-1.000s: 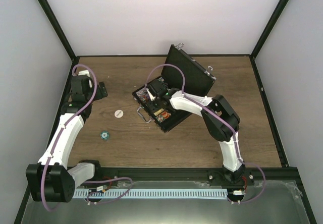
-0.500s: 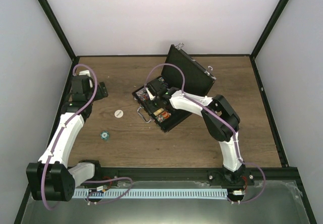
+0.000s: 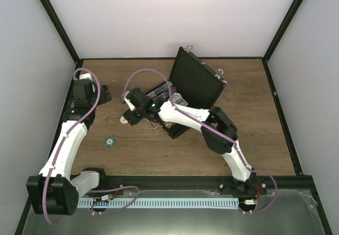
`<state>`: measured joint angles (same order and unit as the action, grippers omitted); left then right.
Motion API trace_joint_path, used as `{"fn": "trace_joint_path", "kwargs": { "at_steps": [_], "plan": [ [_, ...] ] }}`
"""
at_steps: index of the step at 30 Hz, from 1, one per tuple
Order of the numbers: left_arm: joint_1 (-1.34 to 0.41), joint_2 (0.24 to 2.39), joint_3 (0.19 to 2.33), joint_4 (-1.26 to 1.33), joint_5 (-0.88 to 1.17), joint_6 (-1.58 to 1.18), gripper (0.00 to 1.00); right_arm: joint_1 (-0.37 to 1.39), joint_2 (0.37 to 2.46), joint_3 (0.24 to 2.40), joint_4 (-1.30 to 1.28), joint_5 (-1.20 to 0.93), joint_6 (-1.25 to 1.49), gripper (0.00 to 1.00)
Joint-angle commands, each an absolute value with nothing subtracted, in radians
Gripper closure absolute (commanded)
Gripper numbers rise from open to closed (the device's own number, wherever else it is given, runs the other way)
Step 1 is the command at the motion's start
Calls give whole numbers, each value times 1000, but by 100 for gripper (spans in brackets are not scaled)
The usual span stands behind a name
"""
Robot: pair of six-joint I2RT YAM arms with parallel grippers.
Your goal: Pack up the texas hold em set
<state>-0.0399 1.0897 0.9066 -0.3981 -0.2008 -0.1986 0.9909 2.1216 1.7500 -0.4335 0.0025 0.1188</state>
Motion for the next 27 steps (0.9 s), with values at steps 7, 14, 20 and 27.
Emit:
{"fn": "trace_joint_path", "kwargs": {
  "at_steps": [7, 14, 20, 27],
  "plan": [
    [-37, 1035, 893, -374, -278, -223, 0, 1026, 2328, 1899, -460, 11, 51, 19],
    [-37, 1035, 895, -376, -264, -224, 0, 1031, 2395, 1921, -453, 15, 35, 15],
    [-37, 1034, 896, -375, -256, -224, 0, 1035, 2454, 1967, -456, 24, 2, 16],
    [-37, 1033, 897, -374, -251, -224, 0, 1035, 2549, 2037, -474, 35, -32, 26]
  ]
}}
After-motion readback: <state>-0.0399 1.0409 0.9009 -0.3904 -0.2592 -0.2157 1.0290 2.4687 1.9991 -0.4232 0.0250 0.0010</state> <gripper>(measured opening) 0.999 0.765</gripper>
